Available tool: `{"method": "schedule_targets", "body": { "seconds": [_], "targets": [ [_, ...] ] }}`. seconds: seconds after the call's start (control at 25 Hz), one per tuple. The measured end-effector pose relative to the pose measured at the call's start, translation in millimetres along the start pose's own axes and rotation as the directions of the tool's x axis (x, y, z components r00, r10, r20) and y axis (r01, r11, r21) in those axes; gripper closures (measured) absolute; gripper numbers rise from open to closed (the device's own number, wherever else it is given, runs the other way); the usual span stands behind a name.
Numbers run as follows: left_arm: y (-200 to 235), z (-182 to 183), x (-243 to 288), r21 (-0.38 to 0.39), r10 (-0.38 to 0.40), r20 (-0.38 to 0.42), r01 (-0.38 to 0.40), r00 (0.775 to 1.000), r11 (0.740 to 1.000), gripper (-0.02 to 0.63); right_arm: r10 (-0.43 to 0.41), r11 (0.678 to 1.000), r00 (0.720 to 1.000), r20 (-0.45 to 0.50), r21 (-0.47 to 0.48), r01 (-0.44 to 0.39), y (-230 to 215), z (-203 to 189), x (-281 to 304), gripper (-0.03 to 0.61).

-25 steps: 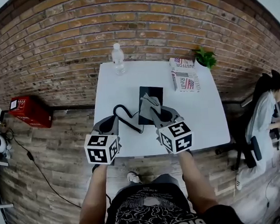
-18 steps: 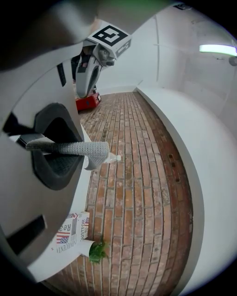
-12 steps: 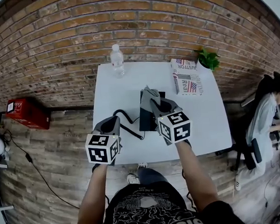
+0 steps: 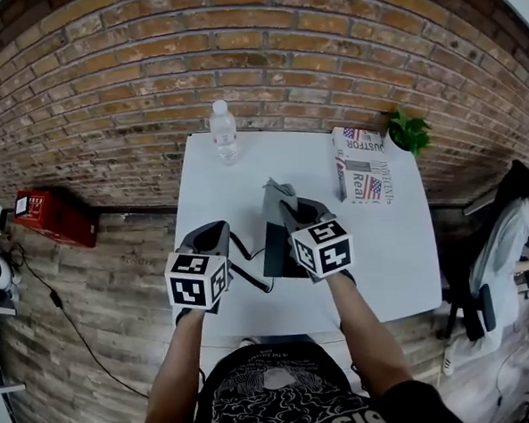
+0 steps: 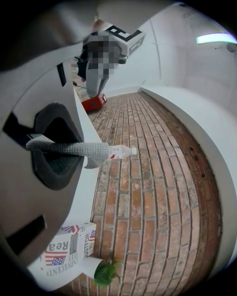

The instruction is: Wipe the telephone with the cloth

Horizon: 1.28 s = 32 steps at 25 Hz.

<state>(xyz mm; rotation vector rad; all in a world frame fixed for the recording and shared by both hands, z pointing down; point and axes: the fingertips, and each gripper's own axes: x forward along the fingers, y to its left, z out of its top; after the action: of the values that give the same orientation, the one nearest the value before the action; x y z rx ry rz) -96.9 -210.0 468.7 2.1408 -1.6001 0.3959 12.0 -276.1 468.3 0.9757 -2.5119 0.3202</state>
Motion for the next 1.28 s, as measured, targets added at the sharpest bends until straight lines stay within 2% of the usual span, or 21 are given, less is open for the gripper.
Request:
{"method": "schedule_targets", "body": {
  "seconds": [0.36, 0.8, 1.28],
  "targets": [
    [7, 7, 24, 0.012, -0.001, -0.021, 0.001, 1.0, 1.0, 0.609, 0.015, 1.0, 0.999, -0.046, 0.014, -0.014, -9, -16, 20, 0.568],
    [9, -4, 7, 0.053, -0.113, -0.052, 0.116, 0.992, 0.992, 0.608, -0.092, 0.995, 0.993, -0.067, 0.026, 0.094, 3, -27, 8, 0.568],
    [7, -25, -21, 0.091, -0.182, -0.079, 0.189, 0.98, 0.978, 0.609, -0.164, 0.981, 0.981, -0.099, 0.085, 0.173, 34, -66, -12, 0.568]
  ]
}}
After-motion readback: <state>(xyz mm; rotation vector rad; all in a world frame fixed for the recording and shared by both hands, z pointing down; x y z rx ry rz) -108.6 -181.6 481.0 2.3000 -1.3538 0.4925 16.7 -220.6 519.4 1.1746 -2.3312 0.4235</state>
